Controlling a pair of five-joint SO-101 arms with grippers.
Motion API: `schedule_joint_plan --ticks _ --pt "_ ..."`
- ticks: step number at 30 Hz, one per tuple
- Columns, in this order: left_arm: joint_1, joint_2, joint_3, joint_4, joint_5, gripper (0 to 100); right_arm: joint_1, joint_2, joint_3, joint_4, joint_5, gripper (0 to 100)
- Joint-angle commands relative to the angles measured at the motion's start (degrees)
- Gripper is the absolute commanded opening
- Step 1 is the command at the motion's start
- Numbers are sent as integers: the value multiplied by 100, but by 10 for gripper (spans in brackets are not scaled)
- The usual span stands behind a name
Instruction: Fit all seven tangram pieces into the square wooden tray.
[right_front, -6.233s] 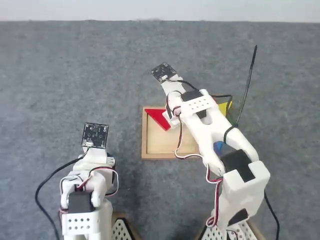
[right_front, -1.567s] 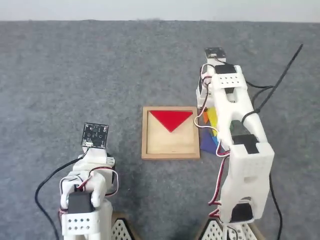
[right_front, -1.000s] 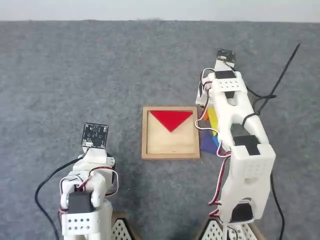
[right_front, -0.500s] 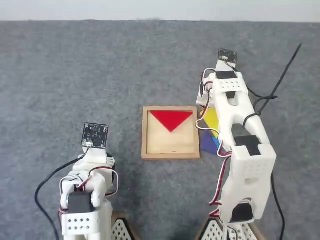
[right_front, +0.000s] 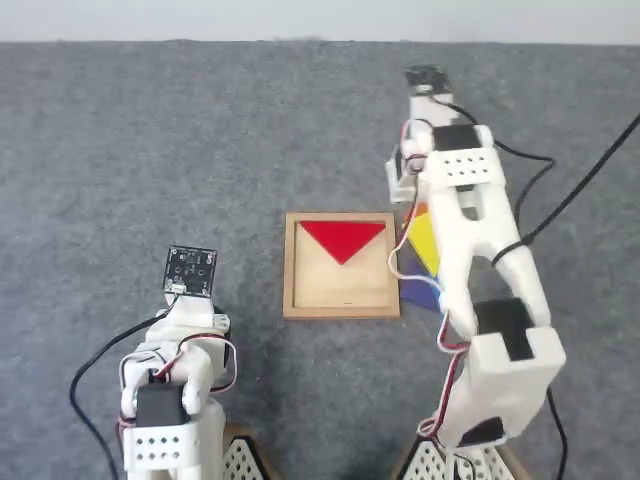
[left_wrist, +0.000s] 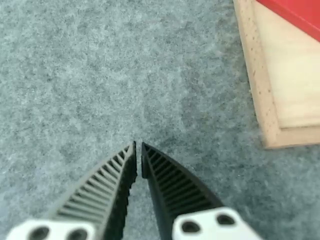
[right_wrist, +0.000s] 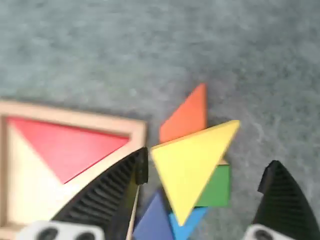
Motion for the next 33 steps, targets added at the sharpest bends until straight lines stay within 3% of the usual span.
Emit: schedule_joint_plan --ticks 1,12,30,33 --pt "35 -97 -57 18 -9 21 -374 -259 88 -101 123 351" --pt "35 -97 -57 18 -9 21 180 523 290 -338 141 351" --pt "35 -97 -57 18 -9 21 136 637 747 -690 79 352" --pt "35 -97 -57 18 -9 21 110 848 747 -936 -211 352"
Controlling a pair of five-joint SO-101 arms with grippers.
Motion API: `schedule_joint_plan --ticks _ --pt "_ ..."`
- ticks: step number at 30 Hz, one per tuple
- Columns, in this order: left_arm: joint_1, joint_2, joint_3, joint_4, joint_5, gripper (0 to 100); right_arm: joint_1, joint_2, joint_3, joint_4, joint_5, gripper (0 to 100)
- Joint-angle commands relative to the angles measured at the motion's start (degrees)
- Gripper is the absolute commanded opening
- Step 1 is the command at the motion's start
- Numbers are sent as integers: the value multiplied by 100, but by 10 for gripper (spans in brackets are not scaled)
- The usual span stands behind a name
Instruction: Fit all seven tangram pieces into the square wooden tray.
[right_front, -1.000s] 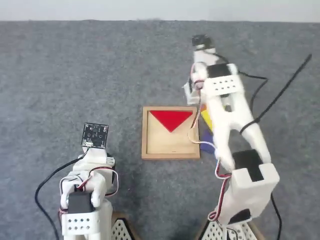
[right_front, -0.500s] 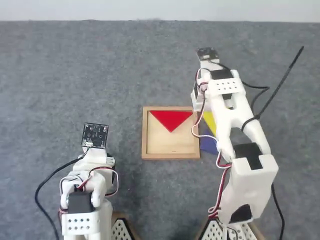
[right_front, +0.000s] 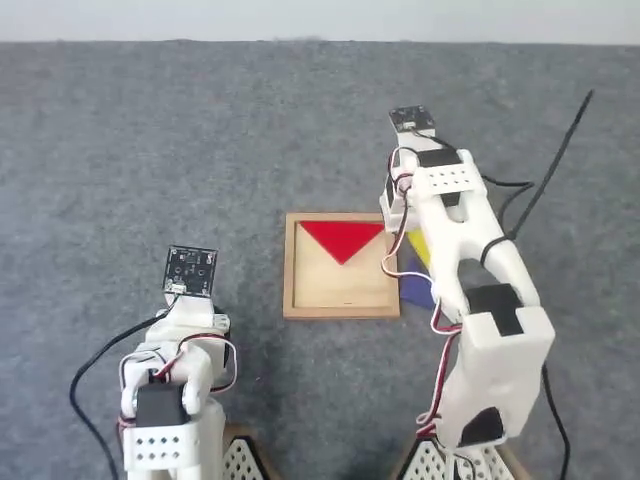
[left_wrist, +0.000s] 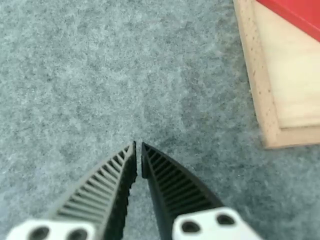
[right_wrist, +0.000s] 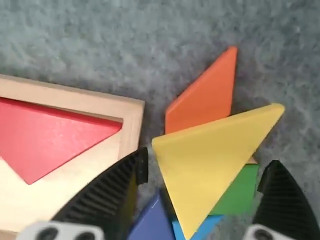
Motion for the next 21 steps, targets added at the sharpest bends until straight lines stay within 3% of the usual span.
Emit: schedule_joint_plan --ticks 1,10,15,21 --pt "35 -97 -57 18 -9 21 4 31 -88 -268 -237 352" --pt "35 -97 -57 18 -9 21 31 119 -88 -286 -264 350" --pt "35 -97 -57 18 -9 21 48 119 -70 -409 -264 280" --pt "35 -97 -57 18 -9 21 48 84 -62 -400 -264 277"
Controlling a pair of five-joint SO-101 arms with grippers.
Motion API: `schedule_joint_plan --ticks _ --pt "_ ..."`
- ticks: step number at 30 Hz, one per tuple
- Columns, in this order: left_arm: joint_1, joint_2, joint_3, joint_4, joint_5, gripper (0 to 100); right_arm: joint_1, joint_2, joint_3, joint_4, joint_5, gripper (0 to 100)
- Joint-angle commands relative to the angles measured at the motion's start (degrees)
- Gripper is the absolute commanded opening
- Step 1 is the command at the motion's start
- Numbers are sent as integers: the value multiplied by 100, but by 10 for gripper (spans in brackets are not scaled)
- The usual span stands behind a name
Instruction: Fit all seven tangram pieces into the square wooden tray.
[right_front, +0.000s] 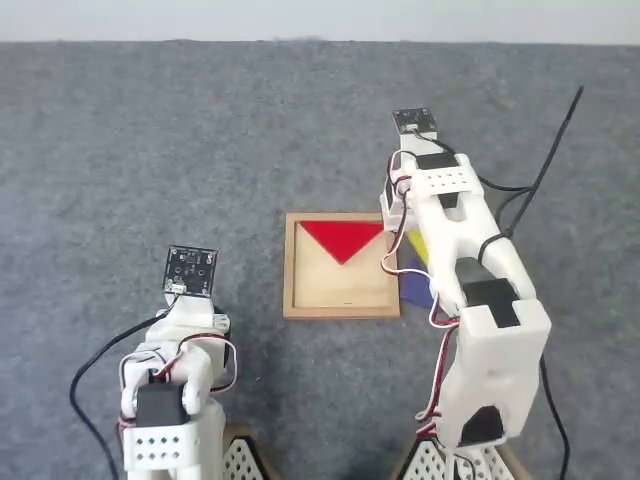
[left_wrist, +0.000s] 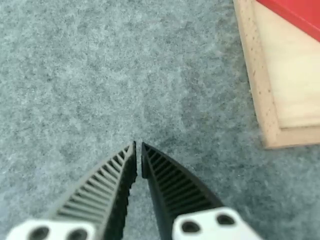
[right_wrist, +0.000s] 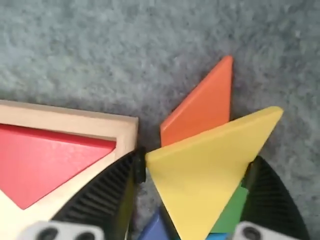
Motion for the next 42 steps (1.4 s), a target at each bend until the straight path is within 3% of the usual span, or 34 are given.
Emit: schedule_joint_plan --ticks 1,28,34,42 --pt "35 -97 -57 18 -9 21 22 -84 -62 -75 -53 277" --pt "35 -97 -57 18 -9 21 -233 -1138 193 92 -44 279" --pt "35 -97 -57 18 -9 21 -321 -848 158 -154 -44 358" --pt "35 -97 -57 18 -9 21 -22 -708 237 -110 -18 358"
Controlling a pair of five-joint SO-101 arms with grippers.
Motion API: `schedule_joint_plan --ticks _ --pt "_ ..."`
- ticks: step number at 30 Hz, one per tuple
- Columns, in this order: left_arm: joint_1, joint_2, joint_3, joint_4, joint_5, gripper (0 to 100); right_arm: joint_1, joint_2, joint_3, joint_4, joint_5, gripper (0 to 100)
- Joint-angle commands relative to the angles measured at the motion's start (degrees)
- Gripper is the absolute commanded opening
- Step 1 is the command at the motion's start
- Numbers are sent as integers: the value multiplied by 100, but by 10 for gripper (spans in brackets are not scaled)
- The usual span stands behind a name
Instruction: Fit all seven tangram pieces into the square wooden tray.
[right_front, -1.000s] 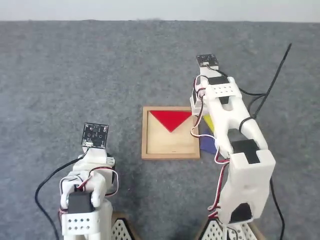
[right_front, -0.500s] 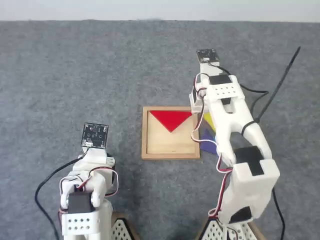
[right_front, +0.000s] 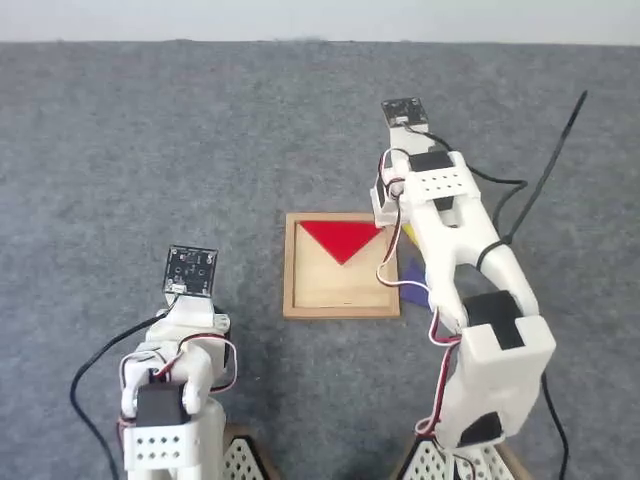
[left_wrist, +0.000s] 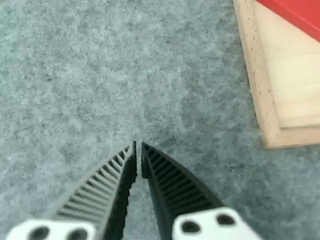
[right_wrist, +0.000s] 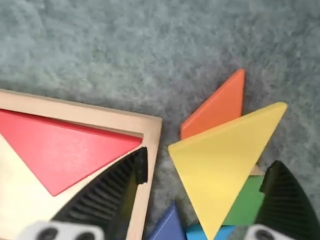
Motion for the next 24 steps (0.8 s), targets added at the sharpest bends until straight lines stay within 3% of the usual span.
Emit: schedule_joint_plan --ticks 1,24 --pt "35 -97 -57 18 -9 21 215 -92 44 -101 -18 358" --pt "35 -97 -57 18 -9 21 207 312 97 -470 0 358"
